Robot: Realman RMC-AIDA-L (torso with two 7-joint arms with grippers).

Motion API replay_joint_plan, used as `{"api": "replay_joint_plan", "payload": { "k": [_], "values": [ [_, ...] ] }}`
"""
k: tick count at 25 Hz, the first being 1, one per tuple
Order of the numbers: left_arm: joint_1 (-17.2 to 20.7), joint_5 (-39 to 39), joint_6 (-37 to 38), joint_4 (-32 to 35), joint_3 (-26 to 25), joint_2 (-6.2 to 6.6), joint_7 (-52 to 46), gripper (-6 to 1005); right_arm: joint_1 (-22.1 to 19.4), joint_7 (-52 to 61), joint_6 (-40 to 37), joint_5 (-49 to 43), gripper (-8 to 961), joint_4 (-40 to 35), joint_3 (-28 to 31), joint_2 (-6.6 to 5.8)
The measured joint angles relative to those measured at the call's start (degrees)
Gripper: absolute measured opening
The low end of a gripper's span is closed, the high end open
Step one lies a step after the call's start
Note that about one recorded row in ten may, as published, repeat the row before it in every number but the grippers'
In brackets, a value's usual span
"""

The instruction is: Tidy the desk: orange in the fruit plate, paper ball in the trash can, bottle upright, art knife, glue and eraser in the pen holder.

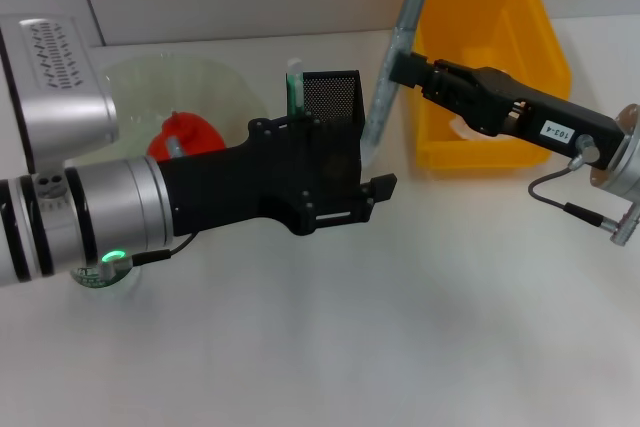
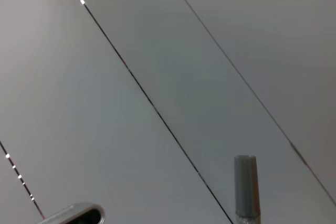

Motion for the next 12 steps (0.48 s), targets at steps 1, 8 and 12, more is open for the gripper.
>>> {"api": "replay_joint_plan", "payload": {
  "k": [1,8,12],
  "values": [
    [-0.21,0.0,-0.51,-0.01,0.23,0.0,-0.53,769,0.14,-0.14,0.03,-0.27,108,0.01,-0.05,0.0],
    [-1.08,-0.01,-2.38,-0.22,0.71,0.03,-4.21,769,0.74,-1.58,0.42,-1.09,108,-0.26,-1.02,0.01],
    [-1.23,-0.01,-2.74,-0.58,0.74,0.13,-5.54,769,0.74,-2.42,0.7,-1.16,108,-0.59,-1.43,0.01]
  ]
}}
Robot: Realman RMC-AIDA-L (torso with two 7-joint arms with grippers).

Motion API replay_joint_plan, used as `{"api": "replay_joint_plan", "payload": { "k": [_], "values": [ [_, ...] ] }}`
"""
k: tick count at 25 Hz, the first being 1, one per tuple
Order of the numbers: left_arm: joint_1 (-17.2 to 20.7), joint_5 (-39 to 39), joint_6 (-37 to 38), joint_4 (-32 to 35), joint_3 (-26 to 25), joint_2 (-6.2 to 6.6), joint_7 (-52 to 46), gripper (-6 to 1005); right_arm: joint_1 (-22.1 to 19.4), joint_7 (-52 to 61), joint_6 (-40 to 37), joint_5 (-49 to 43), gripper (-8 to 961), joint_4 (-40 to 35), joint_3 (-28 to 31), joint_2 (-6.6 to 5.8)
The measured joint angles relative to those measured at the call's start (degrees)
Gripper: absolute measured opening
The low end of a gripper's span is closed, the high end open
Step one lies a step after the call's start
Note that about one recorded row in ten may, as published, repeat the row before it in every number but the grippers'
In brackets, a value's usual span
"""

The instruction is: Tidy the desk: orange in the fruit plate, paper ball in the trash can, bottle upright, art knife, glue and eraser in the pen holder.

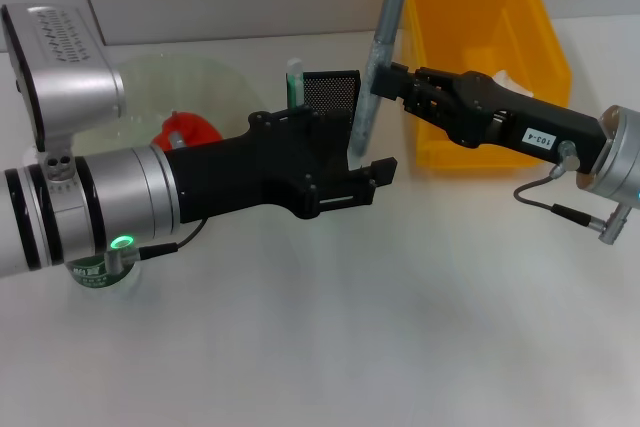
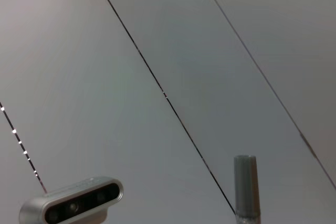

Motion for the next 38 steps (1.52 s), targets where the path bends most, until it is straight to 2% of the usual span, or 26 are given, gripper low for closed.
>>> {"api": "replay_joint_plan", "payload": {
  "k": [16,35,38],
  "values": [
    [-1.05,0.01,-0.08,-3.97,-0.38,0.02,-2.87,768,-0.55,-2.88,1.02,-2.24,109,-2.61,0.08,-0.1],
    [-1.58,0.01,0.09,-4.15,-0.31,0.02,-4.45,768,-0.59,-3.32,1.27,-2.91,109,-3.03,0.0,0.0],
    [-1.58,0.0,0.17,-4.15,-0.14,0.02,-4.64,641,-0.61,-3.39,1.29,-2.91,109,-3.03,0.0,0.0]
  ]
}}
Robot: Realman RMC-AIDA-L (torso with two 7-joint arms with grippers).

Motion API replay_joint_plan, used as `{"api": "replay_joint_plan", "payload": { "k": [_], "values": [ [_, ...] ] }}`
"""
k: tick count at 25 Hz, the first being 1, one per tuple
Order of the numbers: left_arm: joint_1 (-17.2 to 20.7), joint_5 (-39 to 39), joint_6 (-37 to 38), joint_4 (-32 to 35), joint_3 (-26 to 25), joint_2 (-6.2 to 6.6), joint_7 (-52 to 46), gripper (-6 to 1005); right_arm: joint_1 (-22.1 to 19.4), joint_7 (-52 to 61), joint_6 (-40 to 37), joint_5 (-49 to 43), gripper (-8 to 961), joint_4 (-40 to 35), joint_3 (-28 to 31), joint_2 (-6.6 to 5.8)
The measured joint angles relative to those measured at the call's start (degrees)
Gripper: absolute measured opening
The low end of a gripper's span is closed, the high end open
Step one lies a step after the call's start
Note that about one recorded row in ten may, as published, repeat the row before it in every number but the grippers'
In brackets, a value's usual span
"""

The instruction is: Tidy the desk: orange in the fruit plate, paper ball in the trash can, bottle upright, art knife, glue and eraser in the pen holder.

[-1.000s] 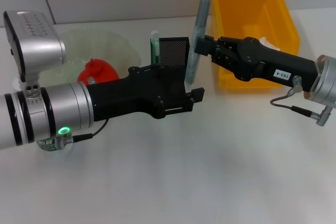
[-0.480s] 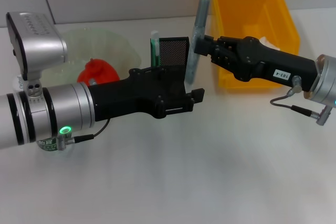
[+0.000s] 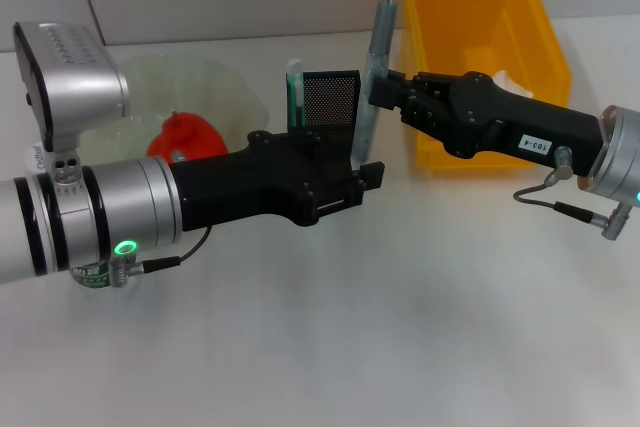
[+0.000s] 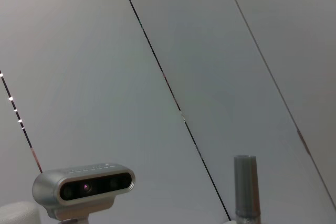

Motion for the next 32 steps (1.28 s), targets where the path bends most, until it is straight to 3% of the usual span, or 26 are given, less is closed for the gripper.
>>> {"api": "replay_joint_plan", "payload": {
  "k": [2,8,16,32],
  "values": [
    [0.0,0.01,0.03,0.0,0.19,0.04,-0.24,557,-0.01,-0.14,0.03,0.0,109,0.0,0.0,0.0],
    [0.0,0.09,0.44,0.0,0.3,0.15,-0.47,510,-0.1,-0.49,0.19,0.0,107,0.0,0.0,0.0],
    [-0.26,0.15,1.65,-0.01,0.02,0.19,-0.91,172,-0.06,-0.51,0.2,-0.53,107,0.0,0.01,0.0],
    [-1.51,0.16,2.92,-0.14,0.46,0.15,-0.75,163,-0.1,-0.52,0.2,-0.69,108,0.01,-0.01,0.0]
  ]
}}
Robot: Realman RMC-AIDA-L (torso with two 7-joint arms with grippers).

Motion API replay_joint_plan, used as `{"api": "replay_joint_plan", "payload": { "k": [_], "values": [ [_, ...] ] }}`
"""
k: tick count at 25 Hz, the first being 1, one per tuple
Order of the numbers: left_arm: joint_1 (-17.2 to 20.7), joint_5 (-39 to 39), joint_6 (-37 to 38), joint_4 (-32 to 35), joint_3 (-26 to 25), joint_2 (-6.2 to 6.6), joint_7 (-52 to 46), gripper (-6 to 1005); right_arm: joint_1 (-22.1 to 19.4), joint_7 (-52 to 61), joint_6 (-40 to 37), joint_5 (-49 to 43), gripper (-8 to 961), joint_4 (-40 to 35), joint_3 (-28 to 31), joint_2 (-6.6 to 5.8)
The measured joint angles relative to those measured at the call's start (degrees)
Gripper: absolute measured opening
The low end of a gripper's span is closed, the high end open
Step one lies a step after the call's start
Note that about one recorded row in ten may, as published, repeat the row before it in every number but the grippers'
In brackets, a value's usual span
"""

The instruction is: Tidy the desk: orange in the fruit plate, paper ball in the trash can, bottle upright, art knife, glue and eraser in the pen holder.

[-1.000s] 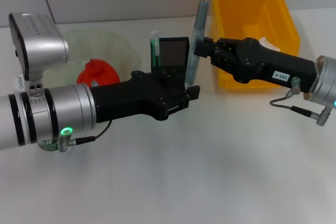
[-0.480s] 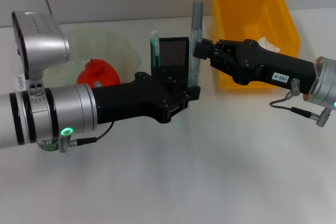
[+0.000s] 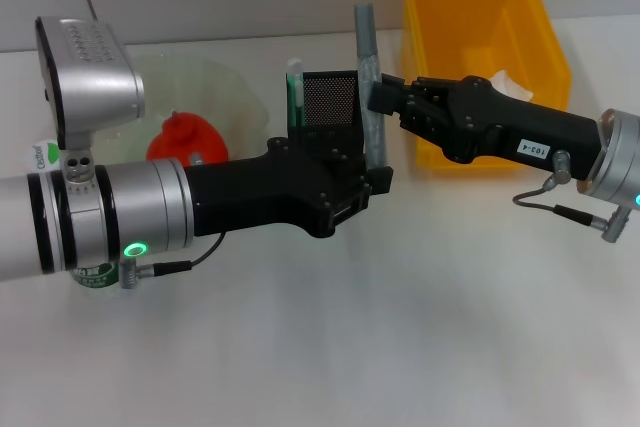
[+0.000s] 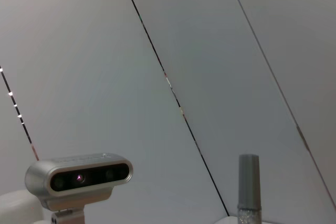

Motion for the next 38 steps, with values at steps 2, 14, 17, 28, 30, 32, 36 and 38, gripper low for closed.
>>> {"api": "replay_joint_plan", "payload": {
  "k": [2,14,17,28,30,32,36,38],
  "values": [
    [-0.1,-0.03,-0.05,-0.47,-0.22,-0.01,0.11,163,0.0,-0.02,0.03,-0.03,108,-0.03,0.0,0.0],
    [-0.45,-0.14,-0.34,-1.28,-0.46,0.03,0.85,162,-0.07,-0.48,-0.22,-0.09,98,-0.51,0.01,-0.01],
    [-0.45,-0.14,-0.35,-1.31,-0.46,0.03,0.87,162,-0.09,-0.59,-0.34,-0.09,102,-0.53,0.01,0.0],
    [-0.91,1.46,-0.18,-1.38,-0.42,-0.04,0.97,162,0.07,-0.76,-0.72,-0.08,119,-0.63,0.0,-0.09],
    [-0.95,1.46,-0.18,-1.38,-0.42,-0.04,0.97,162,0.08,-0.86,-0.74,-0.06,122,-0.66,0.0,-0.09],
    [-1.09,1.46,-0.25,-1.38,-0.42,0.02,0.97,162,0.09,-1.01,-0.78,-0.08,179,-0.92,0.0,-0.09],
    [-1.19,1.46,-0.31,-1.37,-0.44,0.03,0.97,162,0.05,-1.41,-1.4,-0.58,404,-1.46,0.0,-0.14],
    [-1.2,1.47,-0.41,-1.37,-0.47,0.03,1.0,162,-0.01,-1.49,-1.64,-0.68,520,-1.7,0.02,-0.17]
  ]
}}
